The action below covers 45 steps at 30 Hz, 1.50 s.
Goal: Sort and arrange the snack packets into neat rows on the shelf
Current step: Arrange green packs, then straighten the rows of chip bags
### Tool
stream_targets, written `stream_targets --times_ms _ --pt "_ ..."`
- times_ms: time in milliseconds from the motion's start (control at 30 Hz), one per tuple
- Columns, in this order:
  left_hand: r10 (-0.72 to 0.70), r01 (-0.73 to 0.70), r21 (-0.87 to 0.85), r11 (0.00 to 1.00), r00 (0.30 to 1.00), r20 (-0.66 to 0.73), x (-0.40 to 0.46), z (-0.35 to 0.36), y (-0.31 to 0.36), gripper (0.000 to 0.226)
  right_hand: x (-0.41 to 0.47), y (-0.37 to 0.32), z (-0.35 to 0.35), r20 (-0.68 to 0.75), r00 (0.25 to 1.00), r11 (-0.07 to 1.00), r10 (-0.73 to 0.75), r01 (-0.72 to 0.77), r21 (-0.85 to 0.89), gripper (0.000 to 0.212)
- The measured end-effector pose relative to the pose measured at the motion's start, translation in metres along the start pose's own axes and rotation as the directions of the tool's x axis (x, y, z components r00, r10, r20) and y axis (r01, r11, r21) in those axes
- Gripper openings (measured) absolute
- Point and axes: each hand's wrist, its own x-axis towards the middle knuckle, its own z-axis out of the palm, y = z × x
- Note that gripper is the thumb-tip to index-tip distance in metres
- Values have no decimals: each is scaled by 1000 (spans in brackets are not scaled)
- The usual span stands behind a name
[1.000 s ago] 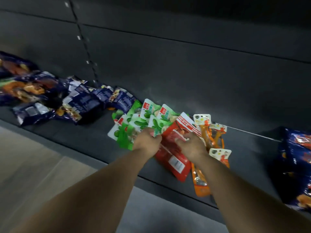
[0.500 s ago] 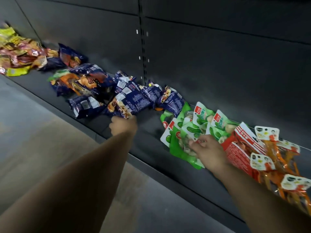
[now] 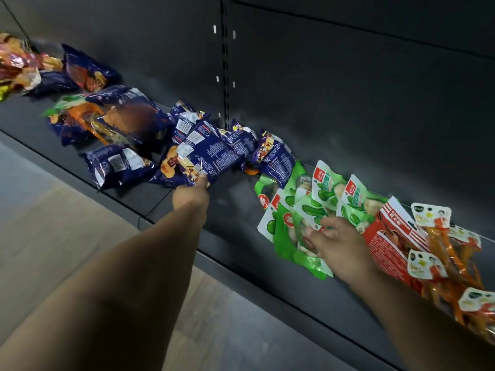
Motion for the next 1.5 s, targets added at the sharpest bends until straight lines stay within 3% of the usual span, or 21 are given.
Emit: stream_targets --times_ms 167,333,400,533,667,867,1133,1300,1500 --pt "48 -55 -68 996 994 -98 -18 6 -4 41 -2 2 -3 15 1000 1000 1 -1 -8 45" --pt "223 -232 -48 972 964 -145 -57 19 5 37 -6 -4 -7 -5 998 997 -65 64 -39 48" --pt "273 -286 -75 955 951 -146 -74 24 12 26 -10 -9 -9 -24 992 987 -126 123 -106 56" --pt "308 -331 -161 930 940 -149 -116 34 28 27 -18 -18 -20 -102 952 935 -289 258 -245 81" --pt "390 -390 -195 900 920 -40 -171 54 40 10 -25 -26 -37 -113 900 866 -420 361 -346 102" --pt "281 -238 -215 947 939 196 -253 90 45 15 -33 -7 -81 -169 853 813 -493 383 -438 98" --pt "135 -76 -176 981 926 352 -310 134 31 14 -42 50 -151 -250 875 882 -414 318 -348 82" --pt "49 27 -161 987 891 452 -336 155 21 14 -47 78 -171 -239 877 871 -416 309 -383 82" --pt "93 -29 -127 992 843 530 -364 177 7 22 -55 106 -197 -260 865 839 -430 276 -468 60"
